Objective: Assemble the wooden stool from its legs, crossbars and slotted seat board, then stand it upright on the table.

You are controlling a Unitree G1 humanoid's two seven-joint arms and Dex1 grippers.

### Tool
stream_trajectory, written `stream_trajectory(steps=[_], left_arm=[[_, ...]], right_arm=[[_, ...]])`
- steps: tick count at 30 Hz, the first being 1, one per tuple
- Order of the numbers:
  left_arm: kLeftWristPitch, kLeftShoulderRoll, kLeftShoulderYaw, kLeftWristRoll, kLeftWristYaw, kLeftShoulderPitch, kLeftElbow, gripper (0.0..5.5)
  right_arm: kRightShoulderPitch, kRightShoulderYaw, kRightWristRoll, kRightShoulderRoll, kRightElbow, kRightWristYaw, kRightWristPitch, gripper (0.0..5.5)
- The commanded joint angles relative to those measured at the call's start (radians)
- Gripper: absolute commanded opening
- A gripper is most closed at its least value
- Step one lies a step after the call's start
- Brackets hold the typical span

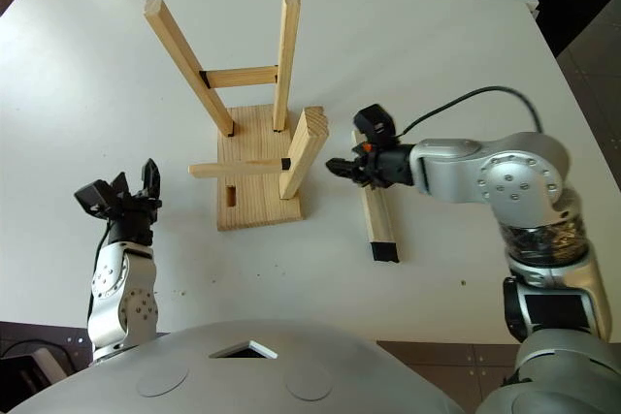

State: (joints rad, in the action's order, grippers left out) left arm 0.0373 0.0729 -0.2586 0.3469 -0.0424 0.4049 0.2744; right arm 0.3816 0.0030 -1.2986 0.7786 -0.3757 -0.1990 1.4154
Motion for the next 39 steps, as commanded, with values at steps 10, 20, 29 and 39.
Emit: stream_trajectory(steps=[10,20,29,39], left_arm=[[-0.007,0.007,-0.011,0.007,0.010,0.022,0.022,3.29],[-0.015,0.026,0.001,0.003,0.009,0.051,0.034,3.29],[0.000,0.017,0.009,0.008,0.003,0.064,0.050,3.29],[0.015,0.001,0.004,0.013,0.002,0.051,0.050,3.29]], right_arm=[[-0.157,-0.047,-0.361,-0.012,0.058,-0.391,0.001,3.42],[-0.182,0.099,-0.520,0.152,0.033,-0.431,-0.097,3.42],[-0.254,0.181,-0.627,0.274,-0.040,-0.441,-0.212,3.42],[-0.347,0.238,-0.505,0.312,-0.094,-0.378,-0.249,3.42]])
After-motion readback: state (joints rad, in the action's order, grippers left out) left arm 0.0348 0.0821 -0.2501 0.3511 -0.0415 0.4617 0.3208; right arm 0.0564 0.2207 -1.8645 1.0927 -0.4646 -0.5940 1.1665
